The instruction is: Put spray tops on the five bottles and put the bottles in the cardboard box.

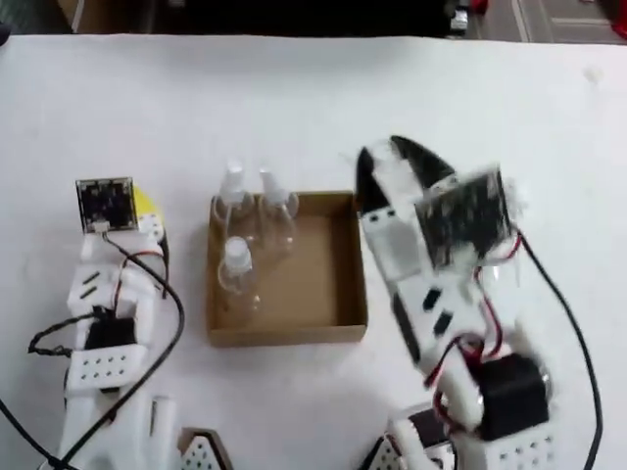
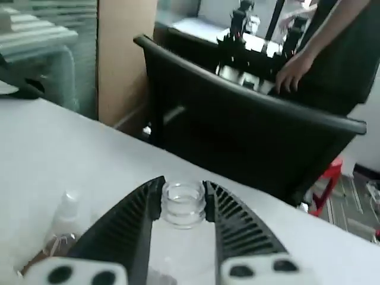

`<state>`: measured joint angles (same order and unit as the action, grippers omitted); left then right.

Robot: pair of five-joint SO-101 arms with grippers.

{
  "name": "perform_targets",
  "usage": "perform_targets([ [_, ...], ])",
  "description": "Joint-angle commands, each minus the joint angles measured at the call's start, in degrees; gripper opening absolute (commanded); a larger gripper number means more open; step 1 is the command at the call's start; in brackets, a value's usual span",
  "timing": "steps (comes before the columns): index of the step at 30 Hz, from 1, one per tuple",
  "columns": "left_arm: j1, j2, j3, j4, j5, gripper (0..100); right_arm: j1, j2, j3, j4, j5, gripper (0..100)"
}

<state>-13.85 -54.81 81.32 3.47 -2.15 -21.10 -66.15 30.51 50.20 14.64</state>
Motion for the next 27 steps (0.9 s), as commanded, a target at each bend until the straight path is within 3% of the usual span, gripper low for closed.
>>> perform_targets([
  [1,0.2,-0.3,-0.6,-1.9,-0.4,2,-6.1,-6.8,10.4,-12.7,1.1,1.5],
  [6,0.2,-0.3,-0.6,-1.9,-0.4,2,-9.5,-7.4,17.4,-23.0,0.8,1.5],
  [19,0.2,-0.1,-0.6,-2.1,-0.4,2,-9.4,-7.5,35.6,-47.1,0.5,1.5],
  [27,0.2,-0.1,-0.6,-2.1,-0.4,2,-3.7,-7.5,37.9,-49.1,-11.1,1.5],
])
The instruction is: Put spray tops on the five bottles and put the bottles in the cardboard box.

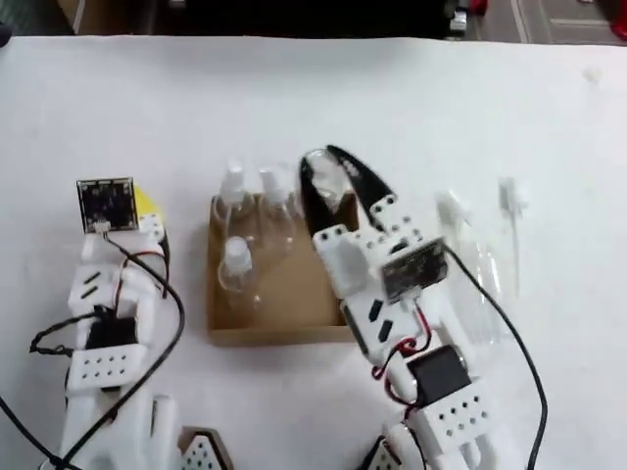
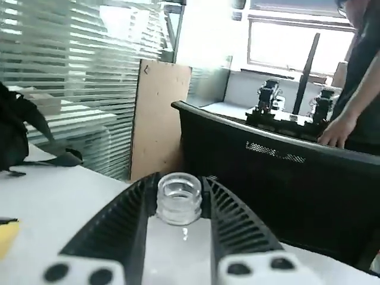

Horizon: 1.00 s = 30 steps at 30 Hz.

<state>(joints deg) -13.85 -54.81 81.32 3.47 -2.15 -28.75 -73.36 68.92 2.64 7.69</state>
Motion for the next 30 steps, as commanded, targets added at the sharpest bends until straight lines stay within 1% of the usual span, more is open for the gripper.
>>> perform_targets([
  [1,0.2,-0.1,-0.6,-2.1,-0.4,2,5.1,-0.3,-0.5,-1.5,-4.7,1.5],
  [4,0.2,-0.1,-0.6,-2.1,-0.4,2,6.6,-0.2,1.4,-1.2,-6.7,1.5],
  [9,0.2,-0.2,-0.6,-2.1,-0.4,2,5.8,-0.2,4.0,-2.2,-7.0,1.5],
  [12,0.2,-0.3,-0.6,-2.1,-0.4,2,5.5,-0.2,5.0,-4.8,-7.0,1.5],
  [17,0.2,-0.3,-0.6,-2.1,-0.4,2,5.9,-0.1,10.7,-12.6,-6.5,1.5],
  [23,0.2,-0.3,-0.7,-2.1,-0.4,2,5.8,0.1,12.4,-13.6,-6.4,1.5],
  [26,0.2,-0.3,-0.6,-2.1,-0.4,2,6.0,3.4,12.2,-13.9,-5.5,1.5],
  [30,0.2,-0.3,-0.6,-1.9,-0.4,2,5.8,11.5,12.2,-21.1,-3.0,1.5],
])
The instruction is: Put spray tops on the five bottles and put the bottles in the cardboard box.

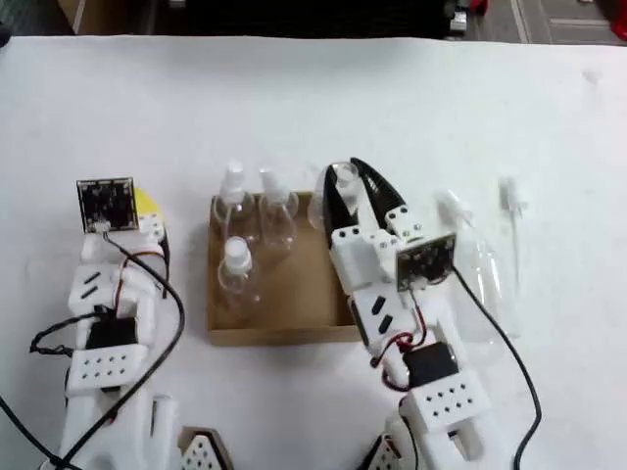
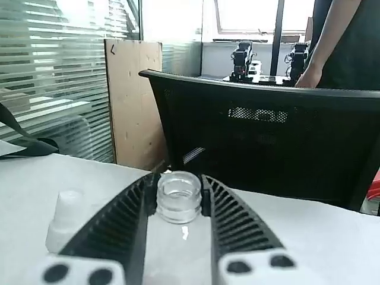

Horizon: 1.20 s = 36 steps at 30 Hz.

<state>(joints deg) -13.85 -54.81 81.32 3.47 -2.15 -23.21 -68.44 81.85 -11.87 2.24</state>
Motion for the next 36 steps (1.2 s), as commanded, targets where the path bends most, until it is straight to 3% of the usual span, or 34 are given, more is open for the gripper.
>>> perform_targets([
  [1,0.2,-0.3,-0.6,-1.9,-0.4,2,0.3,8.7,-0.7,-8.5,2.6,1.5],
  [6,0.2,-0.3,-0.6,-1.9,-0.4,2,0.4,15.9,-1.4,-14.0,2.6,1.5],
  [36,0.2,-0.3,-0.6,-2.1,-0.4,2,0.0,18.8,-4.5,-9.3,4.9,1.5],
])
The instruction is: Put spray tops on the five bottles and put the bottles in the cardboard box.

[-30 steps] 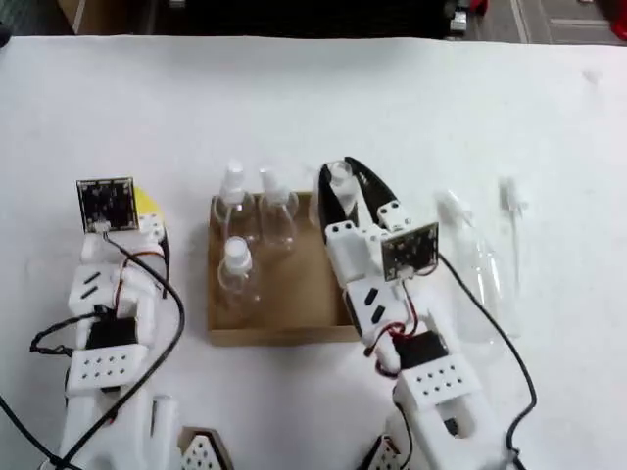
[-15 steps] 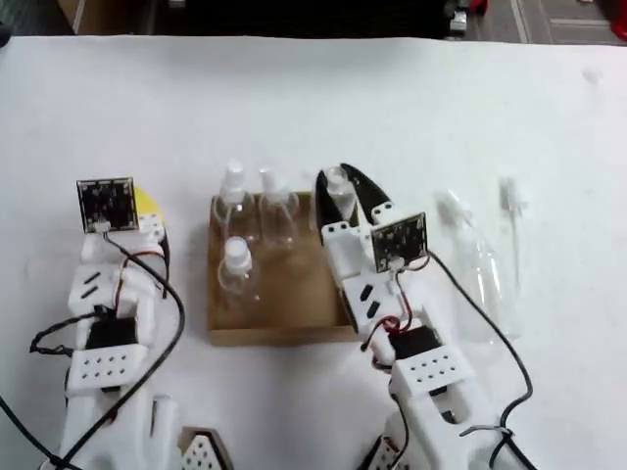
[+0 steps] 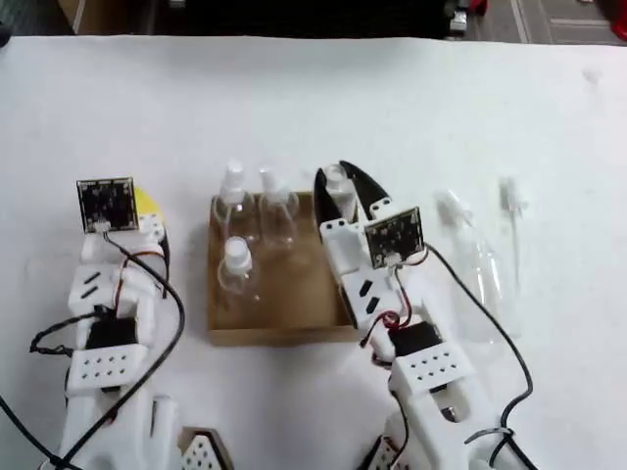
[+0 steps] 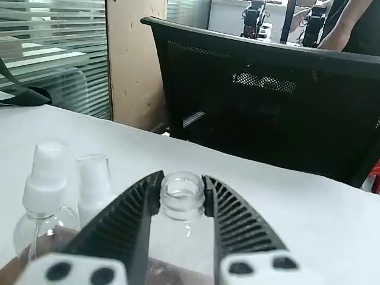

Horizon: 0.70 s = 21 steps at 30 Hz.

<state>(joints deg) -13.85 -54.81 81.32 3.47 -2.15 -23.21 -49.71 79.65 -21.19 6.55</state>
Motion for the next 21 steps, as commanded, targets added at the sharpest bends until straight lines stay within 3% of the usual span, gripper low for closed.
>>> perform_targets([
  [1,0.2,-0.3,-0.6,-2.1,-0.4,2,-0.1,0.3,-2.2,0.0,0.6,1.5],
  [21,0.2,-0.3,-0.6,-2.1,-0.4,2,0.0,0.7,0.3,0.0,0.6,1.5],
])
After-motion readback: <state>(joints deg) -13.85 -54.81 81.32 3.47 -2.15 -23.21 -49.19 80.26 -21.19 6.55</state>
